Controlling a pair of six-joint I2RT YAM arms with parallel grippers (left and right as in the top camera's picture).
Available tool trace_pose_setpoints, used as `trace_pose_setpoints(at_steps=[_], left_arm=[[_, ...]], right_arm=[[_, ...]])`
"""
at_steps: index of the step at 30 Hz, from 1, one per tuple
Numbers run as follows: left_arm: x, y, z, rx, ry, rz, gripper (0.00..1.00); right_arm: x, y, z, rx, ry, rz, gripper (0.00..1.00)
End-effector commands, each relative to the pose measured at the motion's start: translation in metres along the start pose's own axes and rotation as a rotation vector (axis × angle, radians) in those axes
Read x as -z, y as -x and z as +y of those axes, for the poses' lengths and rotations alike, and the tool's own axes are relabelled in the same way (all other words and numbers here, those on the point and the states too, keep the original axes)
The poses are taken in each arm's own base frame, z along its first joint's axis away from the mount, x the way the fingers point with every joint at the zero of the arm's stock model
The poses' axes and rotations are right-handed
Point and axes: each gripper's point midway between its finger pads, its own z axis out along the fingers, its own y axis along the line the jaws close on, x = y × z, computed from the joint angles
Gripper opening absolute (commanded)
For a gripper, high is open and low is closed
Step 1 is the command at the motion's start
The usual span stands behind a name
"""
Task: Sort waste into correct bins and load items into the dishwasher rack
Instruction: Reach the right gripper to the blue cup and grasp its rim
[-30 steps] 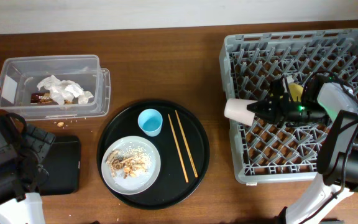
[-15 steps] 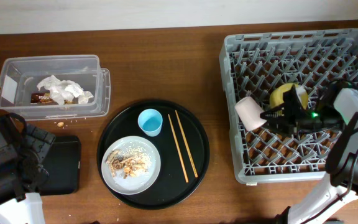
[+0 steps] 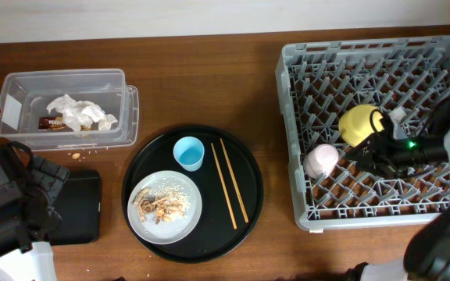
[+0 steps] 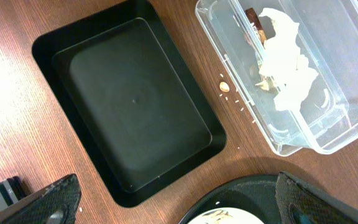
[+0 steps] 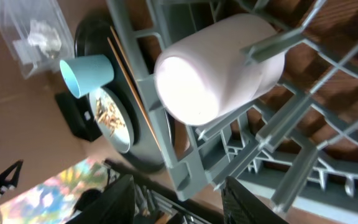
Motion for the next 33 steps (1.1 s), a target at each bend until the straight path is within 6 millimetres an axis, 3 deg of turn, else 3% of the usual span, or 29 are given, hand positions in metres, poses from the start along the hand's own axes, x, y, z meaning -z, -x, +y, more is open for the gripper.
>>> trace_pose_setpoints(at_steps=[1,4,7,9,13,19,21,23,26,28,33], left_arm=[[0.001,0.001,0.001,0.008,0.001,-0.006,0.99],[0.001,0.001,0.001,0.008,0.001,-0.006,0.99],[0.001,0.001,0.001,0.008,0.001,-0.006,0.99],[0.001,0.001,0.001,0.008,0.000,-0.006,0.99],[0.001,0.001,0.001,0.008,0.001,-0.006,0.99],[0.001,0.001,0.001,0.008,0.001,-0.006,0.99],[0.001,0.001,0.001,0.008,0.001,-0.006,0.99],[0.001,0.001,0.001,0.008,0.000,-0.006,0.99],[0.001,0.001,0.001,0.008,0.000,-0.006,0.99],[0.001,0.001,0.001,0.008,0.000,-0.006,0.99],[0.001,0.001,0.001,0.008,0.001,-0.006,0.99]], right_arm=[[0.026,-0.016,0.034,0.122,-0.076,-0.120,0.46],[0.019,-0.042,0.072,0.335,-0.138,-0.125,0.46],[-0.003,-0.055,0.105,0.423,-0.200,-0.127,0.45],[-0.029,-0.059,0.131,0.505,-0.273,-0.135,0.41],[-0.085,-0.073,0.198,0.675,-0.277,-0.116,0.46],[-0.162,-0.075,0.265,0.822,-0.367,-0.049,0.49],[-0.192,-0.071,0.272,0.843,-0.402,-0.024,0.49],[-0.225,-0.071,0.273,0.857,-0.419,0.012,0.56],[-0.263,-0.066,0.261,0.861,-0.458,0.044,0.52],[-0.277,-0.065,0.260,0.870,-0.460,0.043,0.48],[-0.292,-0.065,0.280,0.953,-0.472,-0.075,0.43]])
